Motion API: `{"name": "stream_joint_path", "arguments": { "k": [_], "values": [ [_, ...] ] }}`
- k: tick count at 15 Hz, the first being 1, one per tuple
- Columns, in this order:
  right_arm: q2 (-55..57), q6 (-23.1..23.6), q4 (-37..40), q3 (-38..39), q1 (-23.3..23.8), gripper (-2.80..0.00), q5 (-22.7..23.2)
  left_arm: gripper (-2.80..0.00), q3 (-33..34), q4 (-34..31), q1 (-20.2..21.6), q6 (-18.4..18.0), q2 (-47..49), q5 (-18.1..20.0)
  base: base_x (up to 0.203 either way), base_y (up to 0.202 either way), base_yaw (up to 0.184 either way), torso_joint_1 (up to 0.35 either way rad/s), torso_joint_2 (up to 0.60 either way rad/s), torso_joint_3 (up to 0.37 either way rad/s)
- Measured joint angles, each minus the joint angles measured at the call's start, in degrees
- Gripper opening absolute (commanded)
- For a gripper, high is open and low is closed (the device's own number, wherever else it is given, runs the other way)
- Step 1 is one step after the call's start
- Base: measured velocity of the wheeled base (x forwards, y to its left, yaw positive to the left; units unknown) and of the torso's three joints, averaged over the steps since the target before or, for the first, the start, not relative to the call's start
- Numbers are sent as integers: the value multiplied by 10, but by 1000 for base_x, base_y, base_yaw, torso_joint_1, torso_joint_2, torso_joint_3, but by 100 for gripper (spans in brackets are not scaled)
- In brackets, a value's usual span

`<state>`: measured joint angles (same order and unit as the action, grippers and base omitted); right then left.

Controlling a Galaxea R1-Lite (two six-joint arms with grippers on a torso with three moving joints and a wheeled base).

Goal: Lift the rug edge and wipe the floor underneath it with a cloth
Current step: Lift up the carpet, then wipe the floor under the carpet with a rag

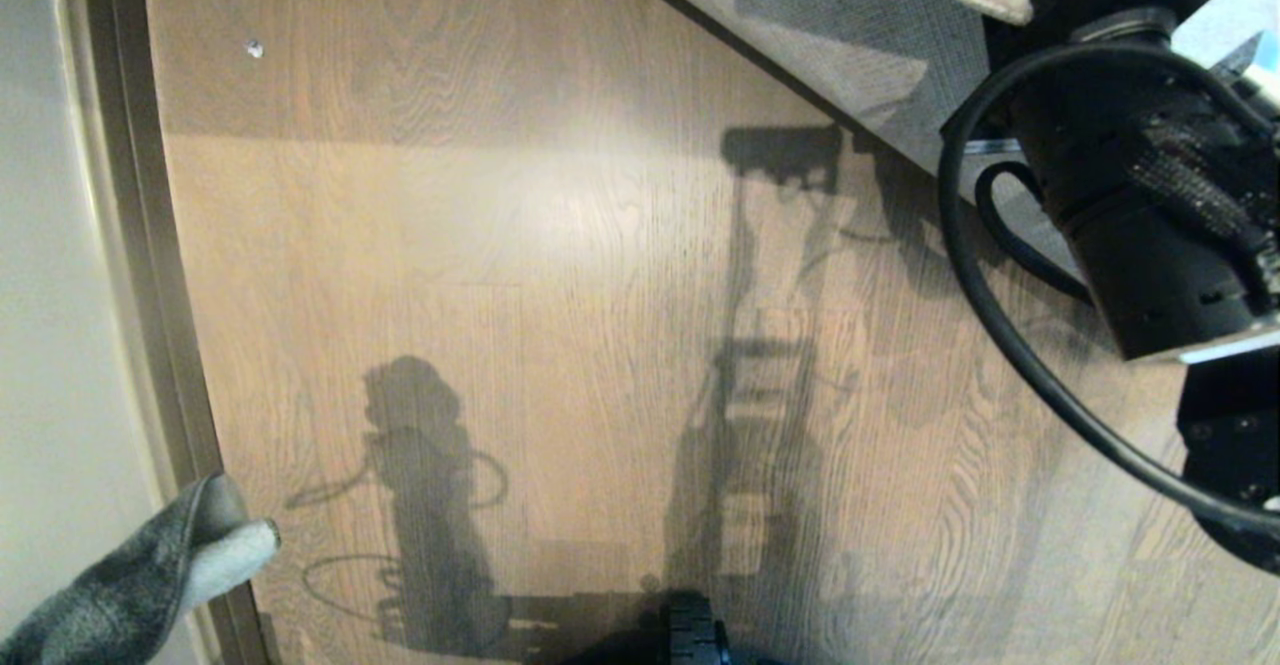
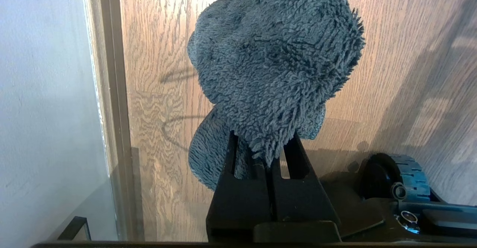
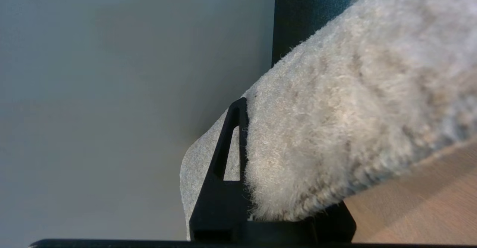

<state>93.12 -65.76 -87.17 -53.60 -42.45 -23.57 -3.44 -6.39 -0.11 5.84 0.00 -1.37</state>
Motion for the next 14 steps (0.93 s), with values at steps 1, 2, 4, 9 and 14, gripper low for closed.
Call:
{"name": "stream_joint_path", "arguments": {
  "k": [1,2,4,9,14],
  "values": [
    [-1,0,0,2,0,-280,0,-280,0,0,0,0,0,0,0,0,0,0,0,0],
    [-2,0,0,3,0,-280,0,-280,0,0,0,0,0,0,0,0,0,0,0,0],
    [-3,0,0,3,0,-280,5,-280,0,0,0,0,0,0,0,0,0,0,0,0],
    [-3,0,0,4,0,-280,12,-280,0,0,0,0,0,0,0,0,0,0,0,0],
    [3,0,-1,17,0,-280,13,-280,0,0,0,0,0,0,0,0,0,0,0,0]
  ]
}}
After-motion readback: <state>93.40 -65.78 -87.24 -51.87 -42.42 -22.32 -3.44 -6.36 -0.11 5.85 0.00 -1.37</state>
